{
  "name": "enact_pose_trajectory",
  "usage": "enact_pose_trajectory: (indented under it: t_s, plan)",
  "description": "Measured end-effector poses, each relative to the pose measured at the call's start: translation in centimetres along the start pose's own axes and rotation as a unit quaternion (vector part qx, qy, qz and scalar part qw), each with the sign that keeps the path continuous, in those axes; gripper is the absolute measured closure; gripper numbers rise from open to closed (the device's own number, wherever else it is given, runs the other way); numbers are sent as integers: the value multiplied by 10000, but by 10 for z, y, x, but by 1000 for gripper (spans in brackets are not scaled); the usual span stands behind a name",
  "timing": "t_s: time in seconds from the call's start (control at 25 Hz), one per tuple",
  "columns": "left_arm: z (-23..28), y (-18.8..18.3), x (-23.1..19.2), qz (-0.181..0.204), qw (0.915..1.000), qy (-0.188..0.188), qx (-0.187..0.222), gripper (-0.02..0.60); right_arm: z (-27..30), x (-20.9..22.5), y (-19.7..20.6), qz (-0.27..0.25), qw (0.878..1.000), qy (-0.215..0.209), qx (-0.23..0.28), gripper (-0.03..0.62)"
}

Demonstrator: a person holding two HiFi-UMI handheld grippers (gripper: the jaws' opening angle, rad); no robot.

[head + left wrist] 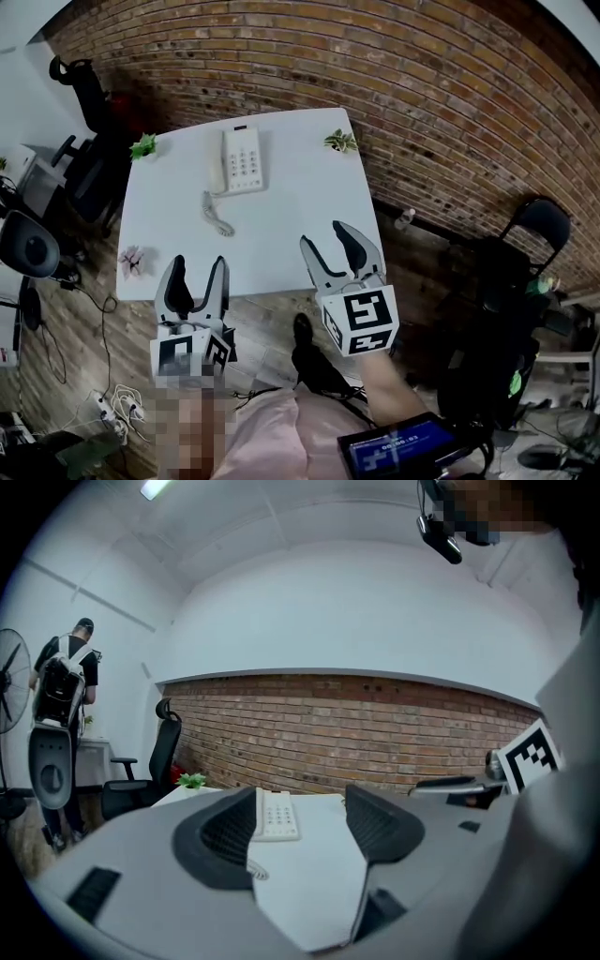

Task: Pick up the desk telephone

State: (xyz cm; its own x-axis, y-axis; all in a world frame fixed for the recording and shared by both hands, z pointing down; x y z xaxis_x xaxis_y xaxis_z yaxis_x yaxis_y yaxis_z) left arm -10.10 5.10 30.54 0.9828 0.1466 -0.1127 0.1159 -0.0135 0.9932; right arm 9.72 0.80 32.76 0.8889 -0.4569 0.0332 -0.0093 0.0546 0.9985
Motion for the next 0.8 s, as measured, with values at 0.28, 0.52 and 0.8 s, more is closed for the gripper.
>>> enact_pose_trajectory:
  t_s: [0.28,0.52,0.8]
  plan:
    - [78,3,-8,14,10000,-17,-28,275,71,39,-1,17,10000,-64,-10,362]
    - [121,-22,-21,59,9996,-123,235,273,120,57,-28,-55,9997,-138,180,362]
    - [146,-48,-41,85,9982,-240,542,273,155,57,-56,-191,9986,-233,429,361]
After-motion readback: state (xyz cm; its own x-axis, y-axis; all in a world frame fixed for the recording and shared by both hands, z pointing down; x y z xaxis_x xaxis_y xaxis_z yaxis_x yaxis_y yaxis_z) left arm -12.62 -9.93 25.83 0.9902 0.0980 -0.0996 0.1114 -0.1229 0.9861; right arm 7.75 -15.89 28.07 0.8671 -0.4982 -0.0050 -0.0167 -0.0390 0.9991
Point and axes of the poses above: the fingertips, and each gripper's own axes: z forward along the fingers, x to its right, y out of its underside, the point moved 1 cm from there along -z, backward along the fingers, and after that the axes turned 12 degrees about x, right-handed, at the moved point
